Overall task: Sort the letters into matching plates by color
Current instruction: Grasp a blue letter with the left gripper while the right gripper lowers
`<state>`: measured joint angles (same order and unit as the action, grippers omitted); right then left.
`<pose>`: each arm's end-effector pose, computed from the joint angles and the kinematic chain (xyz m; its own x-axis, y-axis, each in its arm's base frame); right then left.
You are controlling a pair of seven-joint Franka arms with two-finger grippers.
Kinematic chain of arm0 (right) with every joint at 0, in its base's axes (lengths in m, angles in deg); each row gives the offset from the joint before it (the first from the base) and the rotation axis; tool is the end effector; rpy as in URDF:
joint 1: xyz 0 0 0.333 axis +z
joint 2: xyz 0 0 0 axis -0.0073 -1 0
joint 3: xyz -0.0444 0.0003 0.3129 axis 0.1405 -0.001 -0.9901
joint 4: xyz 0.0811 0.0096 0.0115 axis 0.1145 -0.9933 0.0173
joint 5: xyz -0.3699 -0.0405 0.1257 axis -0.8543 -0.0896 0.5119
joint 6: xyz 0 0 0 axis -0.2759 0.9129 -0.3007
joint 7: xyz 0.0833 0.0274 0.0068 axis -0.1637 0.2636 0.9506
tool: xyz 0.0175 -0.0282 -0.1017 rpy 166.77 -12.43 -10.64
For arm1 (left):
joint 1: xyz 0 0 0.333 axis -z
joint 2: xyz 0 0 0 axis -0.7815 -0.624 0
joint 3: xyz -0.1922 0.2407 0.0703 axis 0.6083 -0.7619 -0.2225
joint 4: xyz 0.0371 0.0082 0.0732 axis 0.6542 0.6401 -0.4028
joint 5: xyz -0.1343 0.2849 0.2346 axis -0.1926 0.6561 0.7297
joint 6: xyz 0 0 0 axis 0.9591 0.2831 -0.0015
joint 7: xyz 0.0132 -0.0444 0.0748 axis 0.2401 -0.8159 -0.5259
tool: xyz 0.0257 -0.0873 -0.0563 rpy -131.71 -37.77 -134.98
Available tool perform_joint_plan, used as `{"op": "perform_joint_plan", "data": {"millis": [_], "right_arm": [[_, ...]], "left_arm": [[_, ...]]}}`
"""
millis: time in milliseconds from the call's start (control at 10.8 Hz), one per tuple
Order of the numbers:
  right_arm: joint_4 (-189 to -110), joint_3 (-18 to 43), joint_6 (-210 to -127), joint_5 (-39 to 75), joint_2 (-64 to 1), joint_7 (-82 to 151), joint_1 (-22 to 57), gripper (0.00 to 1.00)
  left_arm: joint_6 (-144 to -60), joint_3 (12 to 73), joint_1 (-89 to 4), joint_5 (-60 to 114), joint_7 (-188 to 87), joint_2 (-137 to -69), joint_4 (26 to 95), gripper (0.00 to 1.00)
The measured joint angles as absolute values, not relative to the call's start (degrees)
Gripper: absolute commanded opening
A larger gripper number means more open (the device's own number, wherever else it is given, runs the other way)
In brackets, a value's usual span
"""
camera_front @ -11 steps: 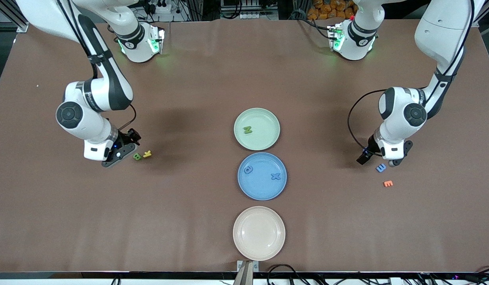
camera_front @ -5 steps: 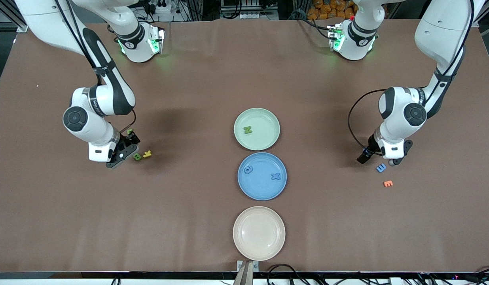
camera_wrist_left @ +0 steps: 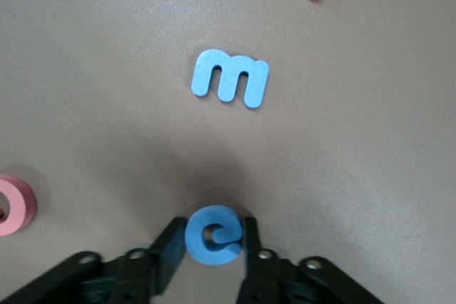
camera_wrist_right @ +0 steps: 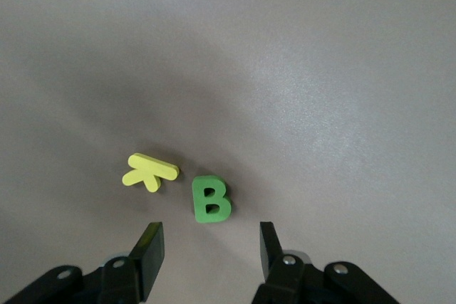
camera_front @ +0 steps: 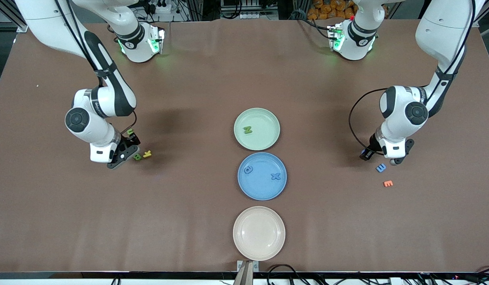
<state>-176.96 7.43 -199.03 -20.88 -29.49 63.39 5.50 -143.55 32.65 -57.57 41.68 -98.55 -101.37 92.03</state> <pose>0.5536 0.0459 0.2105 0.7680 0.6399 -0.0253 0.6402 -0.7682 0.0035 0.5361 -0.0262 0.1751 0.6677 0.7439 0.0279 0.7413 -0.6679 0.0669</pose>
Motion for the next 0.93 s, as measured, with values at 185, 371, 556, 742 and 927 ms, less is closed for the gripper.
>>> {"op": "perform_joint_plan", "data": {"millis": [185,371,556,742,927], "right_arm": [[-177.00,7.57,-200.62,-20.88,-30.58,63.47,5.50,0.55],[-177.00,7.70,-201.06,-20.89,-31.19,63.63,5.51,0.51],[-177.02,7.71,-202.02,-20.89,-31.47,63.67,5.51,0.49],[-177.03,7.80,-202.81,-20.90,-32.06,63.68,5.51,0.47],[-177.03,7.84,-202.94,-20.92,-32.41,63.69,5.51,0.46]], "left_arm": [[-143.52,32.62,-57.54,41.68,-98.56,-100.74,92.39,0.00],[-143.69,32.50,-57.55,41.68,-98.56,-100.79,92.56,0.00],[-143.99,32.56,-57.41,41.68,-98.55,-100.78,92.09,0.00],[-144.04,33.08,-56.65,41.68,-98.49,-100.73,90.41,0.00],[-144.04,33.36,-54.72,41.68,-98.49,-100.70,88.48,0.00]]}}
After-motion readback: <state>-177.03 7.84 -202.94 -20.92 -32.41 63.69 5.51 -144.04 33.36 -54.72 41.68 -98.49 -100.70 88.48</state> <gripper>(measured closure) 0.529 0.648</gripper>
